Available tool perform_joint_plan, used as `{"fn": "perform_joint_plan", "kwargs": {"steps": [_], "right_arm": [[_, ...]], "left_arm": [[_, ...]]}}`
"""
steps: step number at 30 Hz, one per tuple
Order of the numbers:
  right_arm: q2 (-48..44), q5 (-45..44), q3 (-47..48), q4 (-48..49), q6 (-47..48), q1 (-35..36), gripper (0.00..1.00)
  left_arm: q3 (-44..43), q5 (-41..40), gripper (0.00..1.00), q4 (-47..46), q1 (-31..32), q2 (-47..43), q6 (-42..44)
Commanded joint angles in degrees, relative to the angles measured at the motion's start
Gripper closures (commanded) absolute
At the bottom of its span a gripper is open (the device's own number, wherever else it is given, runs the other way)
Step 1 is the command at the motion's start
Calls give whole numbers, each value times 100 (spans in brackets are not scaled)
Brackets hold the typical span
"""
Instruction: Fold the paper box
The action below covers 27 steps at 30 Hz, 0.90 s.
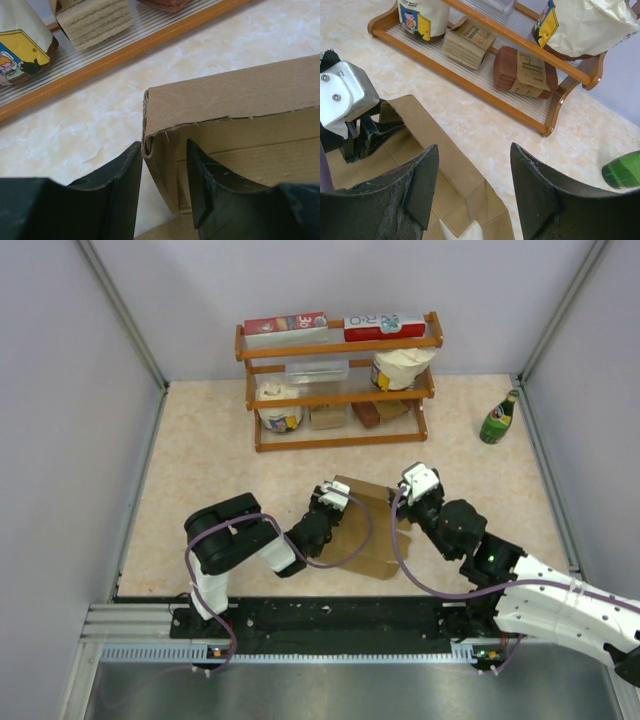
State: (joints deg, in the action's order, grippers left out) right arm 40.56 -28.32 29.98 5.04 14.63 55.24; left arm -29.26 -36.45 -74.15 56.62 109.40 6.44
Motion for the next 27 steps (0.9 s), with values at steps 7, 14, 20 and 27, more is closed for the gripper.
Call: {"fn": "perform_joint_plan", "kwargs": {"steps": [7,14,20,27], "right_arm": [[-57,81,-44,287,-145,-84,41],[-39,107,-80,349,-189,-136,41],[-13,142,-106,428,-241,-163,41],[49,125,-229,603,-584,-216,40]], "left_arm": [[280,445,46,76,-19,-384,-520],[728,577,43,357,-19,-1183,-881],[1237,700,42,778,-19,-2097,-1214],[1774,744,49,1490,-19,-3406,-1443]]}}
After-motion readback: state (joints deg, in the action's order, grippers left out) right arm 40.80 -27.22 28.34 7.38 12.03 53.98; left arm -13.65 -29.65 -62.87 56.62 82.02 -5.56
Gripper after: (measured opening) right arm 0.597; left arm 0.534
